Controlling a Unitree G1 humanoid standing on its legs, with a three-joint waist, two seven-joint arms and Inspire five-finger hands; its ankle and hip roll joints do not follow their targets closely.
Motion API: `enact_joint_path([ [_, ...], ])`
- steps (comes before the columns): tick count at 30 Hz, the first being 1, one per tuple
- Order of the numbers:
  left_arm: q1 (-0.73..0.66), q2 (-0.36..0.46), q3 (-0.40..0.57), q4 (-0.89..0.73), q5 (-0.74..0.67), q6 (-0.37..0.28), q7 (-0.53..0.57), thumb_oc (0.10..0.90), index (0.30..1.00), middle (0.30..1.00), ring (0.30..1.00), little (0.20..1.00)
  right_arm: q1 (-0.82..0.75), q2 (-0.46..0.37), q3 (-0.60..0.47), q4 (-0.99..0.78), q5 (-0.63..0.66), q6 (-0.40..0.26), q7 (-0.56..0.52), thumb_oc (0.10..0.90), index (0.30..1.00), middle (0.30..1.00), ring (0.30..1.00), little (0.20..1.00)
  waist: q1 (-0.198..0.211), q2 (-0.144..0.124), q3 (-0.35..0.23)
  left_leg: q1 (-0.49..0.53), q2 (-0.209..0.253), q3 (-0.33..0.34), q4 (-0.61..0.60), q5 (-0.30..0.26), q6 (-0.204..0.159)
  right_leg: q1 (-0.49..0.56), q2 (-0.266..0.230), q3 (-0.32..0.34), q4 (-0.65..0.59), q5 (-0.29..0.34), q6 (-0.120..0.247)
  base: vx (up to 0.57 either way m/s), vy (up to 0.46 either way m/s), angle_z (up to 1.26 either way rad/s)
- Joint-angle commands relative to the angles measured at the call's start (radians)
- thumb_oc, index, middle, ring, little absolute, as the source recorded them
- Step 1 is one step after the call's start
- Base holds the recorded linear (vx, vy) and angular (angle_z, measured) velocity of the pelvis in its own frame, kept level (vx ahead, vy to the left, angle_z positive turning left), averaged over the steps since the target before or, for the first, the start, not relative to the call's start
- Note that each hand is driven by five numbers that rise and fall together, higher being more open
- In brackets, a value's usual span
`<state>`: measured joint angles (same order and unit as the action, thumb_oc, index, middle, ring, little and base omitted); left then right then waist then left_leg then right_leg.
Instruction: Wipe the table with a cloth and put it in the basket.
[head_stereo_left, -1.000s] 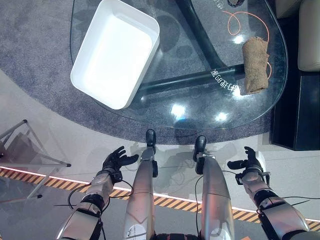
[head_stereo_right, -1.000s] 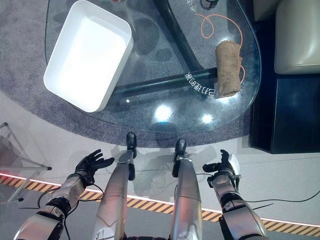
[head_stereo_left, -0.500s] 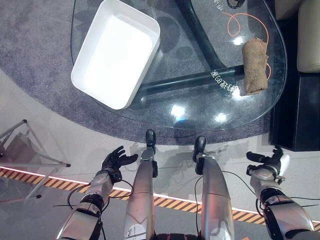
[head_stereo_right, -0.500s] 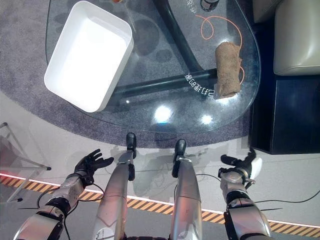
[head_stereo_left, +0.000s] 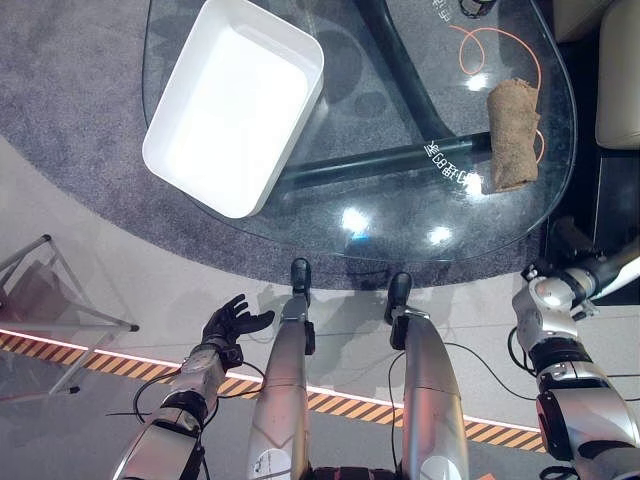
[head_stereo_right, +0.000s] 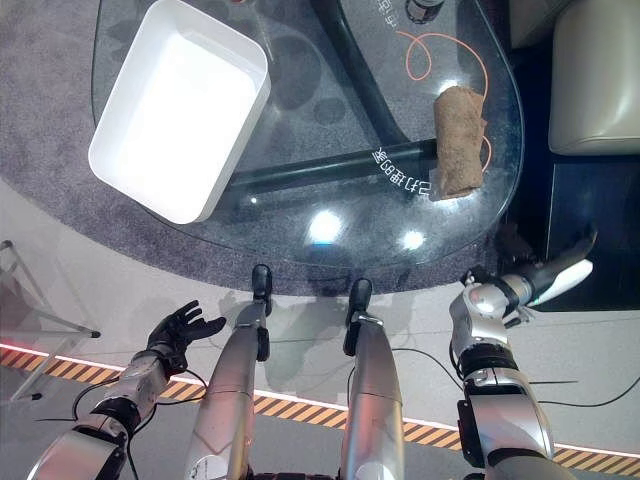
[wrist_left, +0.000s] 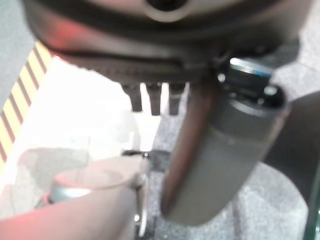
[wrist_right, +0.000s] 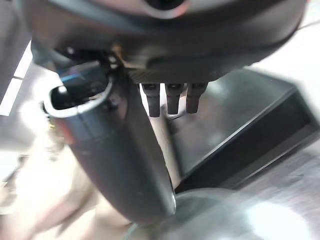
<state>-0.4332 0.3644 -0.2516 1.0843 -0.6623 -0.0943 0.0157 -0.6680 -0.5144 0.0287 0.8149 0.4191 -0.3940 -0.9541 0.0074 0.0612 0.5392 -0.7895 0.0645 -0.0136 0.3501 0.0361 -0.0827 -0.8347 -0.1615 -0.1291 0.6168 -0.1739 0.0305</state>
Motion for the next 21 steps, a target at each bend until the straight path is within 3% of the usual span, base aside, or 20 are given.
enact_joint_path([
  [1,0.077,0.036,0.019,0.021,-0.034,-0.014,0.020,0.800,0.900,0.900,0.900,0.900,0.033,-0.119,-0.015,-0.103,-0.115,-0.106,-0.121,0.800,0.900,0.900,0.900,0.900,0.000,-0.008,-0.019,-0.014,-0.057,-0.002,0.150,-0.093,0.045,0.033,0.048,0.020,-0.103,0.105,0.023,0.00,0.000,0.00],
  [6,0.083,0.029,0.021,0.016,-0.030,-0.018,0.020,0.800,0.900,0.900,0.900,0.900,0.020,-0.116,0.011,-0.231,-0.185,-0.117,-0.112,0.800,0.900,0.900,0.900,0.900,-0.003,-0.007,-0.019,-0.006,-0.059,0.002,0.135,-0.088,0.043,0.040,0.048,0.020,-0.116,0.103,0.023,0.00,0.000,0.00],
  [11,0.085,0.019,0.025,0.009,-0.020,-0.018,0.018,0.800,0.900,0.900,0.900,0.900,0.001,-0.098,0.060,-0.337,-0.263,-0.050,-0.120,0.800,0.900,0.900,0.900,0.900,-0.005,-0.005,-0.019,0.006,-0.061,0.010,0.122,-0.082,0.040,0.050,0.046,0.020,-0.129,0.104,0.021,0.00,0.000,0.00],
  [21,0.084,0.004,0.006,0.013,-0.011,-0.024,0.012,0.800,0.900,0.900,0.900,0.900,-0.059,-0.083,0.119,-0.261,-0.210,0.017,-0.063,0.800,0.900,0.900,0.900,0.900,0.004,0.010,-0.019,0.024,-0.065,0.020,0.110,-0.080,0.037,0.065,0.038,0.014,-0.143,0.104,0.015,0.00,0.000,0.00],
])
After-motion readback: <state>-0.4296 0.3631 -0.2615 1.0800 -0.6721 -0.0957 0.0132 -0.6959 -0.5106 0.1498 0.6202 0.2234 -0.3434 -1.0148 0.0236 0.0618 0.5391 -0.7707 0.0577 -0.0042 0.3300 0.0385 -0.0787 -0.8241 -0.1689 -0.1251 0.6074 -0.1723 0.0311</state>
